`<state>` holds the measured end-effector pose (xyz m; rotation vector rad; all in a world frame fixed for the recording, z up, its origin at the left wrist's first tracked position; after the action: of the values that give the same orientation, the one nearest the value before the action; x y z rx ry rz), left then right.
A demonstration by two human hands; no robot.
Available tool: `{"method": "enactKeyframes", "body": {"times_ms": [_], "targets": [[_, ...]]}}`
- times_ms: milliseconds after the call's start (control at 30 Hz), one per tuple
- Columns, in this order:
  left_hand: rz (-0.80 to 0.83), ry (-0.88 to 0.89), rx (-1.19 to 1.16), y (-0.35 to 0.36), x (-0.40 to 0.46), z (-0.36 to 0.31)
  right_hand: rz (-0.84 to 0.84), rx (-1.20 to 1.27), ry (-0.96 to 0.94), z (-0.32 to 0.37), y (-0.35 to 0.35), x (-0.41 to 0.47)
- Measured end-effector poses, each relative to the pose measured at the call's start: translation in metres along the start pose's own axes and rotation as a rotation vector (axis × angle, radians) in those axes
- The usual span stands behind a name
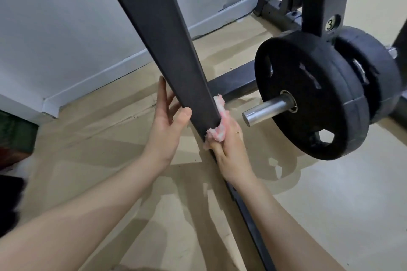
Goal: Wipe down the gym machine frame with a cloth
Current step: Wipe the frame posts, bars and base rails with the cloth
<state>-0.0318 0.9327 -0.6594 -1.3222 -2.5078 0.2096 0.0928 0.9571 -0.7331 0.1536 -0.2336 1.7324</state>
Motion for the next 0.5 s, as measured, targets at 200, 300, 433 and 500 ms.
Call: {"method": "enactKeyframes", "body": {"times_ms": [200,300,433,500], "targets": [[-0.11,0.194,-0.023,-0.01,0.014,-0.044,-0.112,-0.371,-0.09,0.027,0.003,0.007],[-0.109,0.252,-0.031,-0.01,0.023,-0.062,0.007,-0.012,-0.138,0.063,0.004,0.026],[-0.053,0.307,-0.046,-0.013,0.031,-0.076,0.032,0.066,-0.221,0.085,0.011,0.052],[-0.081,0.298,-0.055,-0.019,0.034,-0.08,0.105,0.033,-0.186,0.068,0.003,0.044]]}}
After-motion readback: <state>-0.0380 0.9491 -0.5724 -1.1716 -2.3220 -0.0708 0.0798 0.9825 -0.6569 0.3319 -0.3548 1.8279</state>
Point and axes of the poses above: each hand's wrist, its own x-axis towards the middle knuckle, its own y-axis out of the palm, z = x × y, the point moved 1 cm from there along x, towards the middle knuckle, and after that the axes turned 13 degrees about -z, right-handed, at the moved point
